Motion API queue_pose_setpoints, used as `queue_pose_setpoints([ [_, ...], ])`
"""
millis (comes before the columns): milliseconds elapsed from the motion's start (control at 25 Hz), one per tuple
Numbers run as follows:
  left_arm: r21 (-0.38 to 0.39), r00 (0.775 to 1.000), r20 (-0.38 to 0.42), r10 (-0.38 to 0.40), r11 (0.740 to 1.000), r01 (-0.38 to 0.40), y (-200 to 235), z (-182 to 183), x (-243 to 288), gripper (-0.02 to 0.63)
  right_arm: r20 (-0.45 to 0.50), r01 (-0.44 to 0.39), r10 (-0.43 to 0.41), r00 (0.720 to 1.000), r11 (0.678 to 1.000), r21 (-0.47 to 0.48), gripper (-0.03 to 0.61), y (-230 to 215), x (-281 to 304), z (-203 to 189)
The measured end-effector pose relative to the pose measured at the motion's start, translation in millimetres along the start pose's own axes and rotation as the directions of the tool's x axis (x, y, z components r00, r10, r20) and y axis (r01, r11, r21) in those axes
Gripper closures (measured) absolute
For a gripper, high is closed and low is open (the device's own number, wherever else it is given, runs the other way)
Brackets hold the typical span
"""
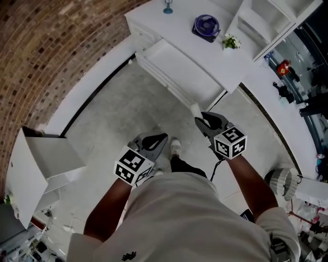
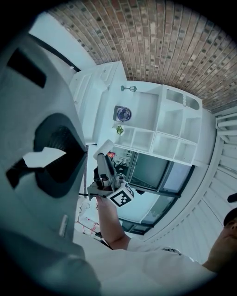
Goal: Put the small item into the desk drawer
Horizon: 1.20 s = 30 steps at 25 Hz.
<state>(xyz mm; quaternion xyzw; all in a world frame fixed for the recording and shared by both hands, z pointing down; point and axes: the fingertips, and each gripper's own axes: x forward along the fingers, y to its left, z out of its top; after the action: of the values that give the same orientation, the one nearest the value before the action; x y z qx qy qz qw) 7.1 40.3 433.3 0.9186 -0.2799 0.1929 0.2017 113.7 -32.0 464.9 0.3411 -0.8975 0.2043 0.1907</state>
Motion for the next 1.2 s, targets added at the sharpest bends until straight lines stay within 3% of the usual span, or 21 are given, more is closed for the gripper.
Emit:
queue_pose_setpoints([
  [360,-0.043,0.997,-0.002,0.075,0.996,-0.075,45,40,56,0.607,-0.031,-0.068,0.068,0.997,0.997,-0.021,0.454,-84,49,26],
  [560,-0.066,0.995,-0.01,0.102,0.993,-0.102,66,49,73,0.607,-0.035,-0.071,0.073,0.997,0.997,0.042,0.454,-117,82,30],
  [800,-0.073,0.995,-0.012,0.097,0.993,-0.098,104,59,88,0.607,-0.066,-0.028,0.032,0.997,0.998,0.057,0.454,-150,134,34],
  [1200,-0.015,0.999,-0.038,0.027,0.999,-0.028,202,90,104,0.607,-0.12,0.099,-0.083,0.989,0.986,0.135,0.454,-211,241,44],
])
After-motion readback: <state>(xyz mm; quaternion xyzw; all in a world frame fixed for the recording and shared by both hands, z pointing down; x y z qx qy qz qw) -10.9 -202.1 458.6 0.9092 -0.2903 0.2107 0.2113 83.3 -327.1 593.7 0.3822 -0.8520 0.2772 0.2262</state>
